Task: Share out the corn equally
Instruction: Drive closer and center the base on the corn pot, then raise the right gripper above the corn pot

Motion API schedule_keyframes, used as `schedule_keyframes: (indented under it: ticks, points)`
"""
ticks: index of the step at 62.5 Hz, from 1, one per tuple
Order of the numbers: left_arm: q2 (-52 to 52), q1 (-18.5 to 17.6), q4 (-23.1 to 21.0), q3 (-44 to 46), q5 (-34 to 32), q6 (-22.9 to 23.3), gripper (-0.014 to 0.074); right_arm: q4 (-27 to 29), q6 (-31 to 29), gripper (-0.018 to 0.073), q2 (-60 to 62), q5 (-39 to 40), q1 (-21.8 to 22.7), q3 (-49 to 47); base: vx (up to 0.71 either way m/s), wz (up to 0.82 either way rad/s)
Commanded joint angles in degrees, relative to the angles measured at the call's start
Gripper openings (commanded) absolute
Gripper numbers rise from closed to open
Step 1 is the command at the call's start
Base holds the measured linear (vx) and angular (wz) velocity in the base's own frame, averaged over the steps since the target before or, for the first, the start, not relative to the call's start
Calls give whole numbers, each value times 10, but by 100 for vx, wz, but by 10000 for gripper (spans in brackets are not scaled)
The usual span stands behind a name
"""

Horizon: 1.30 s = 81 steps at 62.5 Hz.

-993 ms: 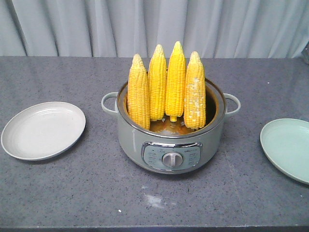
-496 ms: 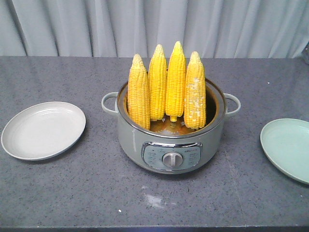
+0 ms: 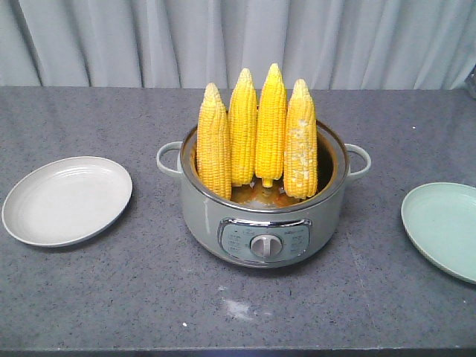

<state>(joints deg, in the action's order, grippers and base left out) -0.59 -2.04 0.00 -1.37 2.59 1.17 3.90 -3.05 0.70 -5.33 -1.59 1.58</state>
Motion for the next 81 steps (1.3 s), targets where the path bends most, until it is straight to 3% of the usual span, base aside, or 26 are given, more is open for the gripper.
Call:
schedule_keyframes:
  ticks: [1, 24, 34, 46, 57, 70, 81]
  points:
    - [-10, 1, -4, -8, -45, 6, -6, -2, -1, -3, 2, 43, -1, 6, 0, 0]
    - [-10, 1, -4, -8, -49, 8, -6, 8, 15, -3, 2, 49, -1, 5, 0, 0]
    - [-10, 1, -4, -8, -79, 8, -6, 118, 118, -3, 2, 62, -1, 5, 0, 0]
    - [-10, 1, -5, -8, -126, 10, -6, 247, 152, -3, 2, 63, -1, 5, 0, 0]
    - [-10, 1, -39, -3, -153, 115, -6, 298, 152, -3, 2, 62, -1, 5, 0, 0]
    - [-10, 1, -70, -3, -193, 304, -6, 335, 152, -3, 2, 90, -1, -1, 0, 0]
    - [-10, 1, -64, 14, -183, 365, -6, 323, 114, -3, 0, 36, -1, -64, 0, 0]
